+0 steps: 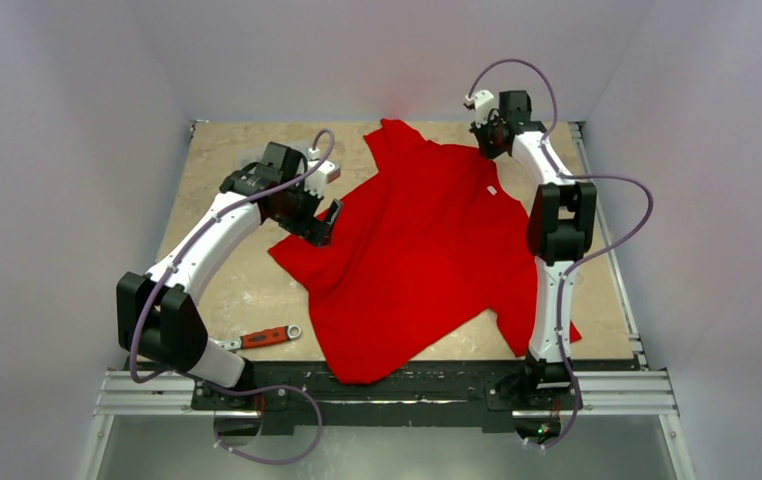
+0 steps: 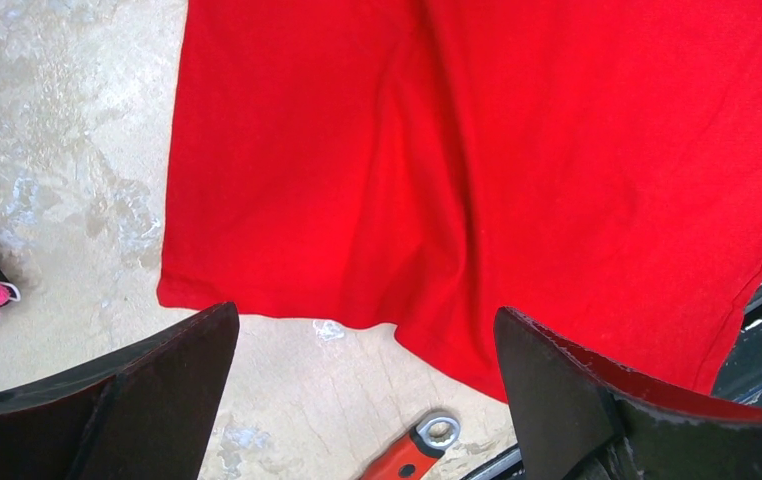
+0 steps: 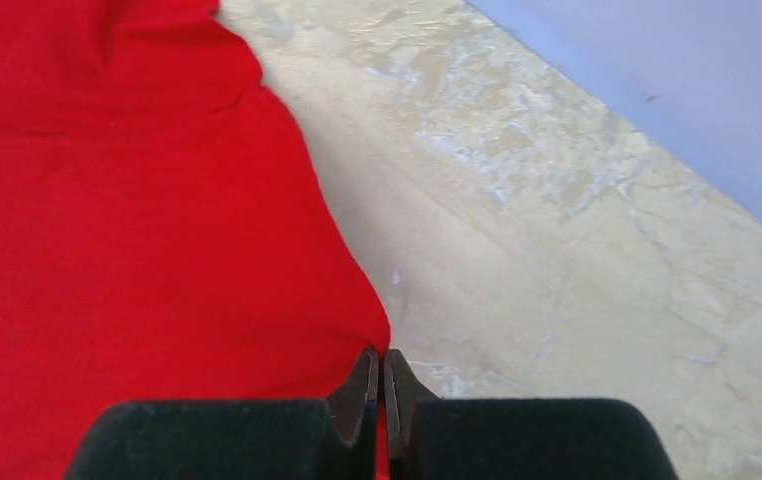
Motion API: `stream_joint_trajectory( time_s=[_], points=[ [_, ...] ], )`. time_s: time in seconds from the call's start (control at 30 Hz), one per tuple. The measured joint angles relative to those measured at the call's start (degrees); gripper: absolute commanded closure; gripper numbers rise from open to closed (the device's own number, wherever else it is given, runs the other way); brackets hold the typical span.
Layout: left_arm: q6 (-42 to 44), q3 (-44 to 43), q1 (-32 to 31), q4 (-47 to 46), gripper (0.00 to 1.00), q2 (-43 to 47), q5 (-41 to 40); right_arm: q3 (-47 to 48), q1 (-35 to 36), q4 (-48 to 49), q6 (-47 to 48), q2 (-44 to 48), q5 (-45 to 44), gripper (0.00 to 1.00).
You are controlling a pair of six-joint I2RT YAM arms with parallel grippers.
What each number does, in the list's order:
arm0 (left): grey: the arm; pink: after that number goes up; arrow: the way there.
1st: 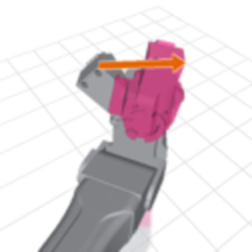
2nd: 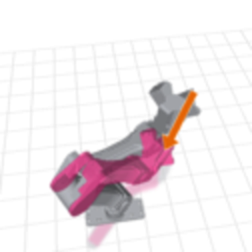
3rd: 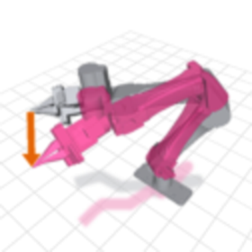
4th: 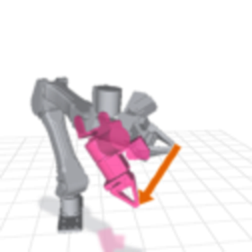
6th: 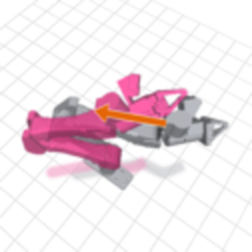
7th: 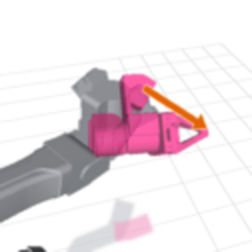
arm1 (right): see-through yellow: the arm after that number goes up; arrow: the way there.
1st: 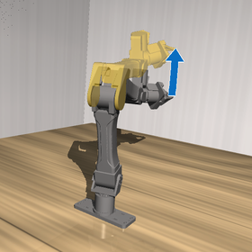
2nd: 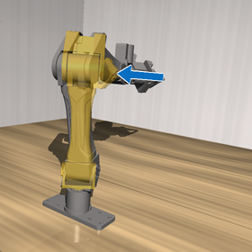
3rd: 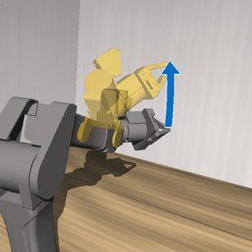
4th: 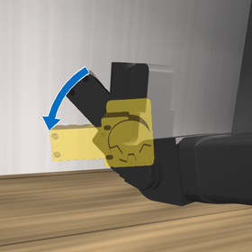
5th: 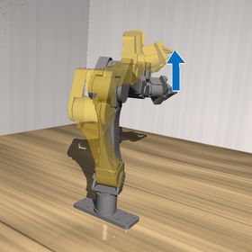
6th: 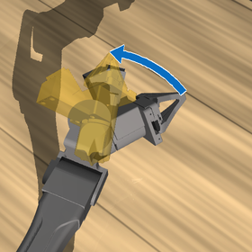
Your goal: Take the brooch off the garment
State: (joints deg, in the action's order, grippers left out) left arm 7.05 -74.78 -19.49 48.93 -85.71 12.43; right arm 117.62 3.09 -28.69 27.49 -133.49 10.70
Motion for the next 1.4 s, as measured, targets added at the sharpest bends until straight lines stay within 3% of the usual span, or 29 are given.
stream_joint_trajectory(
  time_s=[0.03,0.13,0.23,0.33,0.5,0.73,0.83,1.03,1.17,1.4],
  points=[
    [0.0,0.0,0.0,0.0,0.00,0.0,-0.1,0.1,0.0,0.4,0.3,0.0,-0.9,1.00],
    [0.0,0.0,0.0,0.0,0.00,0.0,-0.3,0.1,0.1,1.6,1.3,-0.2,-4.2,0.79],
    [0.0,0.0,0.0,0.0,0.00,0.0,-0.7,0.1,0.0,2.9,1.6,-0.2,-6.8,0.44],
    [-0.3,0.0,0.0,-0.1,0.00,-0.1,-0.9,0.4,-0.4,3.7,1.1,-0.2,-8.0,0.29],
    [-2.3,0.0,0.0,-1.0,0.00,-1.2,-0.4,0.5,-2.5,0.0,-0.9,1.3,-4.9,0.27],
    [-12.9,-0.4,0.0,-5.9,0.00,-8.1,4.7,-5.7,-5.5,-9.5,-3.7,11.7,7.4,0.20],
    [-19.5,-0.2,0.0,-10.1,0.00,-11.2,6.6,-10.0,-4.3,-10.7,-6.3,15.3,12.5,0.09],
    [-28.9,4.1,1.2,-19.2,0.00,-12.1,8.5,-16.6,1.8,-9.5,-13.6,16.7,21.9,0.06],
    [-31.1,5.0,6.4,-20.7,0.00,-9.0,10.2,-21.2,7.4,-2.3,-24.5,16.8,26.4,0.18],
    [-30.4,4.8,20.4,-16.2,0.00,7.5,10.8,-25.2,22.3,16.2,-46.1,16.2,25.8,0.32]
  ],
)
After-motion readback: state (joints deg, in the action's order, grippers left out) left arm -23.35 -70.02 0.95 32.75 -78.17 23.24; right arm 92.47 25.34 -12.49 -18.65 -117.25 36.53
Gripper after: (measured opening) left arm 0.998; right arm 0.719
